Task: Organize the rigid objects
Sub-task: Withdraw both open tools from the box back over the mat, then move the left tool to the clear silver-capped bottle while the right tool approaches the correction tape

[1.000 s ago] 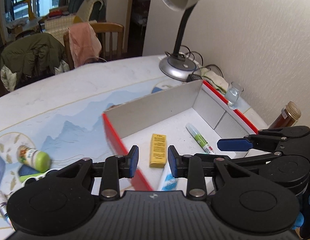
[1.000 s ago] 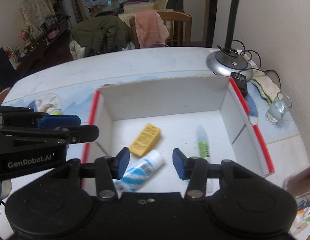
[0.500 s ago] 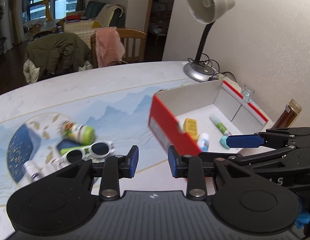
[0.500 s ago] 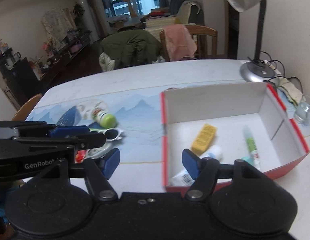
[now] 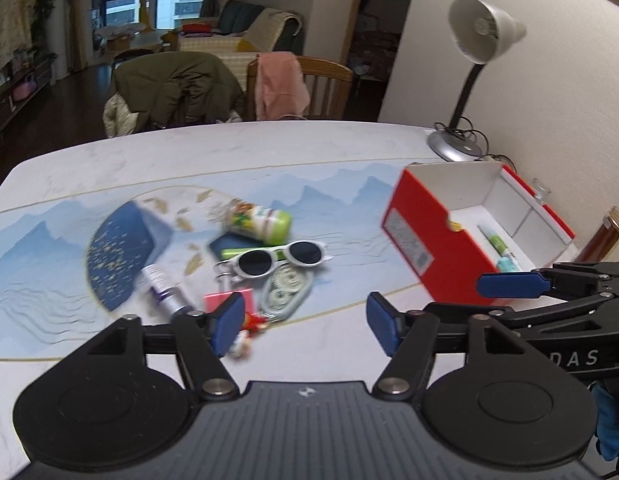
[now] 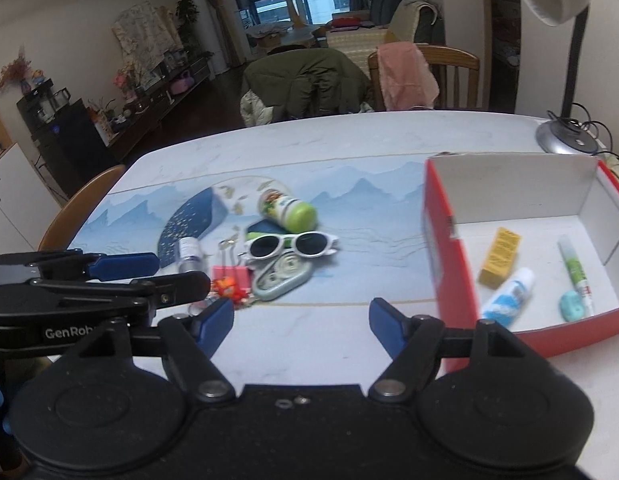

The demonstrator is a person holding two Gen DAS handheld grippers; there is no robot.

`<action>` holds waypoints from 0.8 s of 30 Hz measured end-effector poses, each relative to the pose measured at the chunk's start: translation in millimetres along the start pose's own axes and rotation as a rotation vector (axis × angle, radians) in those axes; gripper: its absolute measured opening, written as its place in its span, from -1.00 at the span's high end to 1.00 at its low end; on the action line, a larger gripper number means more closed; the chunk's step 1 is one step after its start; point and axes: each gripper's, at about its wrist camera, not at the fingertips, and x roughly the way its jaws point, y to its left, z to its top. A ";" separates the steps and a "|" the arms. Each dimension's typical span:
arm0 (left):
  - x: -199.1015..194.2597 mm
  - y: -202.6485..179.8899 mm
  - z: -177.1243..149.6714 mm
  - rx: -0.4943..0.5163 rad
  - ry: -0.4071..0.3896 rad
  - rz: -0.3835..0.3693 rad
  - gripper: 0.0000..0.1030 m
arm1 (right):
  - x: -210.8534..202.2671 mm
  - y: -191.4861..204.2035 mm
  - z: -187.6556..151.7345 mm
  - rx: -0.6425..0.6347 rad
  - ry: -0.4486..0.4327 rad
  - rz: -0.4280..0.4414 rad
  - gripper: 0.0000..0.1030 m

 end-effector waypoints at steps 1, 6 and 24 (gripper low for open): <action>-0.3 6.8 -1.6 -0.009 0.003 -0.001 -0.40 | 2.4 5.3 -0.5 -0.002 0.002 0.000 -0.44; -0.1 35.8 -6.8 -0.045 -0.008 0.020 -0.70 | 16.0 24.4 -0.4 -0.002 0.007 -0.008 -0.48; 57.8 121.3 -11.4 -0.218 -0.003 0.129 -1.00 | 101.2 35.0 11.9 0.049 0.077 -0.130 -0.50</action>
